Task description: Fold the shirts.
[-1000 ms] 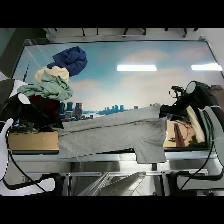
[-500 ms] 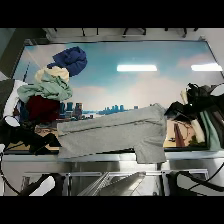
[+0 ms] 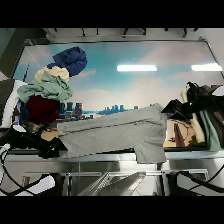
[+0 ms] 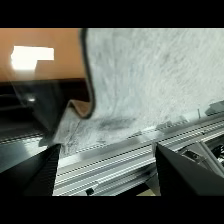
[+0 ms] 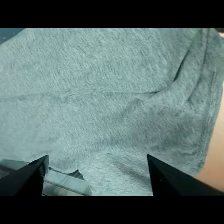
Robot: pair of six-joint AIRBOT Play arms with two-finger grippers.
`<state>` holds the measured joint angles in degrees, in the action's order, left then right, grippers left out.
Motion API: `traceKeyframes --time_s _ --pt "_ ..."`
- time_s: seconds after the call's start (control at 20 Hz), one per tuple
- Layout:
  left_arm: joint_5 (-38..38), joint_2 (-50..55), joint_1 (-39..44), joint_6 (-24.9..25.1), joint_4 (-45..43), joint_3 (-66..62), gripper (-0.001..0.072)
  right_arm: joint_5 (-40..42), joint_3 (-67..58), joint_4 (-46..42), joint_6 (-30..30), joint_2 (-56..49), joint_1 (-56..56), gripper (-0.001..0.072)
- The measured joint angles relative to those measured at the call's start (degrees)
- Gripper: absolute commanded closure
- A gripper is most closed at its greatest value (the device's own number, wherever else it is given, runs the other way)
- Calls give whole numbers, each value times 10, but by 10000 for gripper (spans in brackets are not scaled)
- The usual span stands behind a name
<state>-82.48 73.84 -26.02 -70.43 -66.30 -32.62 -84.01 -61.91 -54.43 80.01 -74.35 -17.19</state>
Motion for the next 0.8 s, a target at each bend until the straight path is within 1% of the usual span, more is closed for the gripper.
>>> traceKeyframes --time_s 0.05,0.15,0.2,0.25,0.3,0.35,0.55,0.65,0.8 --pt "4 0 9 0 0 0 87 0 0 2 0 0 0 11" --pt "27 -3 31 0 3 2 407 0 0 5 0 0 0 11" --pt "49 -6 46 0 6 2 481 0 0 5 0 0 0 11" --pt "66 -11 62 -2 9 2 486 0 0 6 0 0 0 11" --pt "80 -16 79 -11 11 2 611 -1 0 7 0 1 0 11" --pt "98 -23 93 -17 11 2 695 -2 0 7 0 0 0 11" --pt "165 -64 126 -42 2 2 696 -12 0 7 -3 1 0 12" --pt "164 -94 132 -49 -3 3 696 -29 2 0 -14 4 0 12" --pt "146 -153 136 -68 2 3 696 -32 25 -19 -20 28 -11 12"
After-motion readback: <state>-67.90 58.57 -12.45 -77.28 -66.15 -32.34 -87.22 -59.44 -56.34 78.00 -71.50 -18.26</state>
